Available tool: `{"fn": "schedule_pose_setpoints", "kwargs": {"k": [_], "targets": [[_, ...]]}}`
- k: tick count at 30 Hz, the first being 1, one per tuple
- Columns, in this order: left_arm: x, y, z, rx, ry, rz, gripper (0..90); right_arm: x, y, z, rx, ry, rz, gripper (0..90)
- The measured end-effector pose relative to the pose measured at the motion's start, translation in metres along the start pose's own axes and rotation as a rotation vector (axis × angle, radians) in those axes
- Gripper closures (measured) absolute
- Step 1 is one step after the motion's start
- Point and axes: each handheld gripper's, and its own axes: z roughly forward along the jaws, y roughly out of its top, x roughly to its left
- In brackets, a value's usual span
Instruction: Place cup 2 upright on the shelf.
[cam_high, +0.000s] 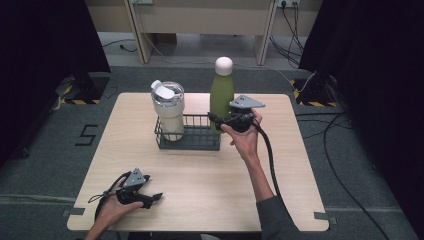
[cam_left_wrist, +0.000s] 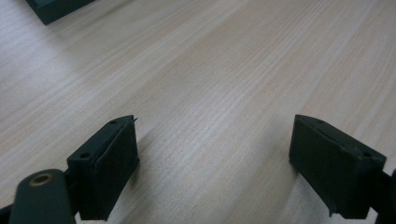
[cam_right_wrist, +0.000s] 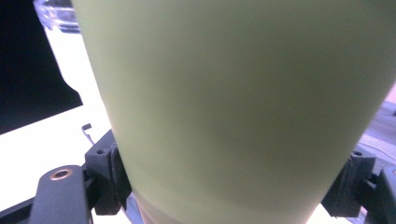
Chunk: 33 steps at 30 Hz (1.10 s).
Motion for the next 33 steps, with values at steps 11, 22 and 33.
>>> {"fn": "schedule_pose_setpoints", "kwargs": {"k": [11, 22, 33], "targets": [[0.0, 0.0, 0.0, 0.001, -0.001, 0.0, 14.7, 0.009, 0.009, 0.023, 0.008, 0.023, -0.005, 21.0], [0.0, 0.0, 0.0, 0.001, 0.001, 0.0, 14.7, 0.014, 0.01, 0.05, 0.018, 0.034, -0.001, 21.0], [0.0, 0.0, 0.0, 0.001, -0.002, 0.0, 14.7, 0.015, -0.001, 0.064, 0.041, 0.026, -0.003, 21.0]]}}
